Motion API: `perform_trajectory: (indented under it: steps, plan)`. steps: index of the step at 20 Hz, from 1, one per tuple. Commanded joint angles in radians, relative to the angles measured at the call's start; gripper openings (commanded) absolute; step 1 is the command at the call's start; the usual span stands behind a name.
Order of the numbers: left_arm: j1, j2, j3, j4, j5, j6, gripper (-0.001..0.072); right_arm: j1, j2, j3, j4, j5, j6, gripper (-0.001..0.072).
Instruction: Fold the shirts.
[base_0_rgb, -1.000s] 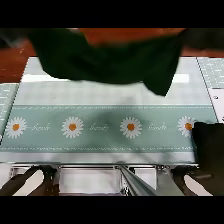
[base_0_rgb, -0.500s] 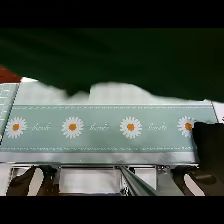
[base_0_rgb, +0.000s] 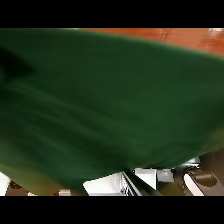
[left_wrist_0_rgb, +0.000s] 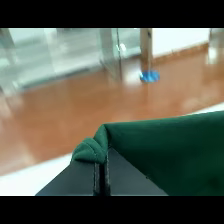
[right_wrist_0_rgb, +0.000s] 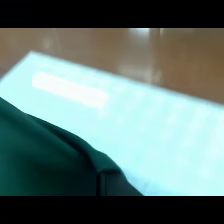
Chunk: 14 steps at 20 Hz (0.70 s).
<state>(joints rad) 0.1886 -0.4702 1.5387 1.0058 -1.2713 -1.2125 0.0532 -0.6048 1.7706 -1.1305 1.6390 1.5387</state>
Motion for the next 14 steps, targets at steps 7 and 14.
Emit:
perform_trajectory:
  steps: [7,14]
  plan:
    - [-0.082,-0.334,-0.424,-0.135,0.305,0.042,0.0024,0.0,-0.206,-0.632,-0.135,-0.406,-0.017,0.0035]
    - [-0.282,-0.792,-0.394,-0.137,0.735,0.036,0.0024,-0.001,-0.779,-0.503,-0.135,-0.737,0.029,0.0035]
